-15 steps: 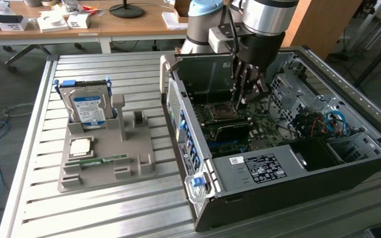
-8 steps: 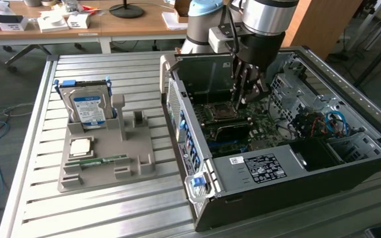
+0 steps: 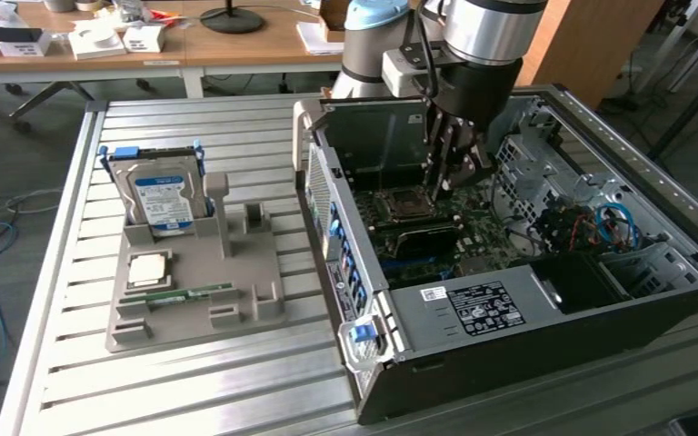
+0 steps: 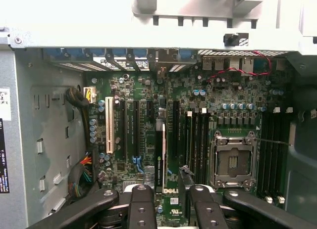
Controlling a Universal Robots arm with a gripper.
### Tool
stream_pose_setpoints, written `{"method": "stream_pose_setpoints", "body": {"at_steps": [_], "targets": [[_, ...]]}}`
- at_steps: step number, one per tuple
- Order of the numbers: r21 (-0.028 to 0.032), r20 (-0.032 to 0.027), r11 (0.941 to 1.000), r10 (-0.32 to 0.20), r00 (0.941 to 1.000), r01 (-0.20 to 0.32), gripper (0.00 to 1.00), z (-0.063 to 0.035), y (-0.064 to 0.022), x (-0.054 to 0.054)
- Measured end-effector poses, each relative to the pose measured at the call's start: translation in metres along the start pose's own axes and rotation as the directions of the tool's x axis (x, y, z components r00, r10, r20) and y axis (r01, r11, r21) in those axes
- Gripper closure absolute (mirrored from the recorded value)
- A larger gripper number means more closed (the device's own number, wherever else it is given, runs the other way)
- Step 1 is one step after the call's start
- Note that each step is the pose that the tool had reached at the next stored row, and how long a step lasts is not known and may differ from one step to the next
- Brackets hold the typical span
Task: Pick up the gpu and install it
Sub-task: 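Press down on the gpu until it lock into place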
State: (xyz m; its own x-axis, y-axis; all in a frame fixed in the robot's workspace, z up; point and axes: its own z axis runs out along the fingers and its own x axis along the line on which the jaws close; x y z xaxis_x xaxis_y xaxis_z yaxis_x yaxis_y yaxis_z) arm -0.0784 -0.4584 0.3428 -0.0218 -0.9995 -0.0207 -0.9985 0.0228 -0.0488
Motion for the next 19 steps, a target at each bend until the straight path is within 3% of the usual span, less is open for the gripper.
{"method": "stream_pose_setpoints", "body": {"at_steps": [1,3,5,7,15,19], "targets": [[0.0,0.0,1.0,0.0,1.0,0.0,0.68,0.0,0.0,0.0],[0.0,0.0,1.0,0.0,1.0,0.0,0.8,0.0,0.0,0.0],[0.0,0.0001,1.0,0.0,1.0,0.0,0.8,0.0,0.0,0.0],[0.0,0.0001,1.0,0.0,1.0,0.0,0.89,0.0,0.0,0.0],[-0.0007,0.0,1.0,0.0,1.0,0.0,0.89,0.0,-0.0009,0.0],[-0.0075,-0.0004,1.0,0.006,1.0,-0.006,0.89,0.0003,-0.003,-0.0001]]}}
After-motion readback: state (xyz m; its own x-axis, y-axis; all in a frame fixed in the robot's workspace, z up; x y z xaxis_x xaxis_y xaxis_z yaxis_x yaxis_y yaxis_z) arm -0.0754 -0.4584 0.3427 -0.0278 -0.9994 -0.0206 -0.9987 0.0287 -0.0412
